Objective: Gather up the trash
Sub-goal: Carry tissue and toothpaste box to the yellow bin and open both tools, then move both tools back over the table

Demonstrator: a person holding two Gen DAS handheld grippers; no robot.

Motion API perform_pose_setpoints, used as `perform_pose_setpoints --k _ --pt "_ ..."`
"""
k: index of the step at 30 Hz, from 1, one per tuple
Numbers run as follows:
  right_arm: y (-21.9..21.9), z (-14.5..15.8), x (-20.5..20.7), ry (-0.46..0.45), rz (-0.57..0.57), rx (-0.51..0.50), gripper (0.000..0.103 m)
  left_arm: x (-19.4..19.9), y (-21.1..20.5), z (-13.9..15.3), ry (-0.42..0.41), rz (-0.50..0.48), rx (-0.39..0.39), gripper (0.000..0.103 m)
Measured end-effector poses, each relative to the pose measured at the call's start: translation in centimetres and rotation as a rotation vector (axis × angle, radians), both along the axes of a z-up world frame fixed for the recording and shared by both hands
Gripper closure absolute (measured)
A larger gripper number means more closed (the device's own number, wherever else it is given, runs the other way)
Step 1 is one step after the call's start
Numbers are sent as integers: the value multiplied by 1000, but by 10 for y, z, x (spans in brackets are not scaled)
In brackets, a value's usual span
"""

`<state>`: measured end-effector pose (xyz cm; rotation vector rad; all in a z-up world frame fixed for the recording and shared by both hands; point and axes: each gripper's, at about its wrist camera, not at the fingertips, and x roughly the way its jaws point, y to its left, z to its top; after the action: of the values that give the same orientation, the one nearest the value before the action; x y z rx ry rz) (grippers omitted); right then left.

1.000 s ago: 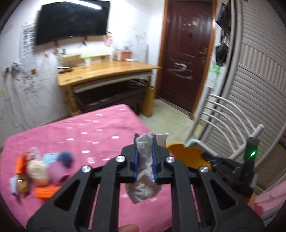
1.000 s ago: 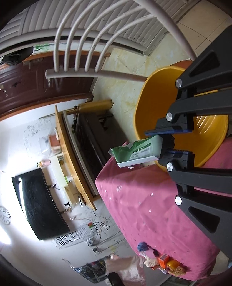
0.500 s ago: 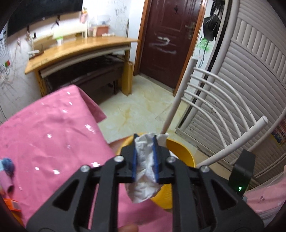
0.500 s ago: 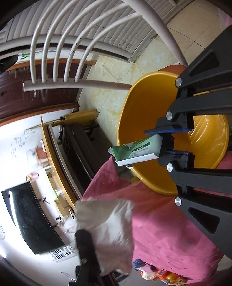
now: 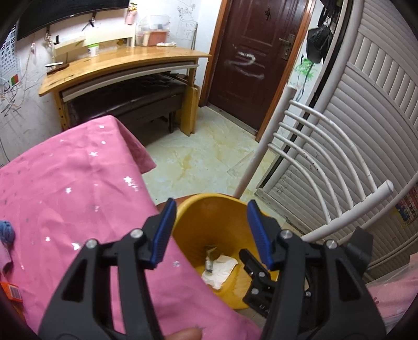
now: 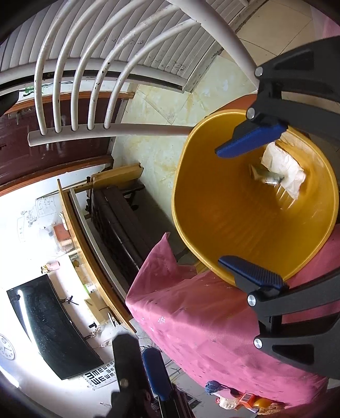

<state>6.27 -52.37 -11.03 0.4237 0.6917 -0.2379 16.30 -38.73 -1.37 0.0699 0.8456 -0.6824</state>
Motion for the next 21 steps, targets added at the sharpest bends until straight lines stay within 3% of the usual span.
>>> perform_pose_setpoints --k 6,8,11,21 --pt "11 17 -4 -75 15 -16 30 -8 43 23 -41 55 -38 48" --pt "21 27 -5 -106 28 -35 30 -11 61 32 -65 82 -41 40" --pt "40 42 -4 -145 62 -42 29 -16 94 45 -110 138 -44 38" --pt "154 83 16 -215 339 -75 23 -21 219 73 -203 348 -12 27"
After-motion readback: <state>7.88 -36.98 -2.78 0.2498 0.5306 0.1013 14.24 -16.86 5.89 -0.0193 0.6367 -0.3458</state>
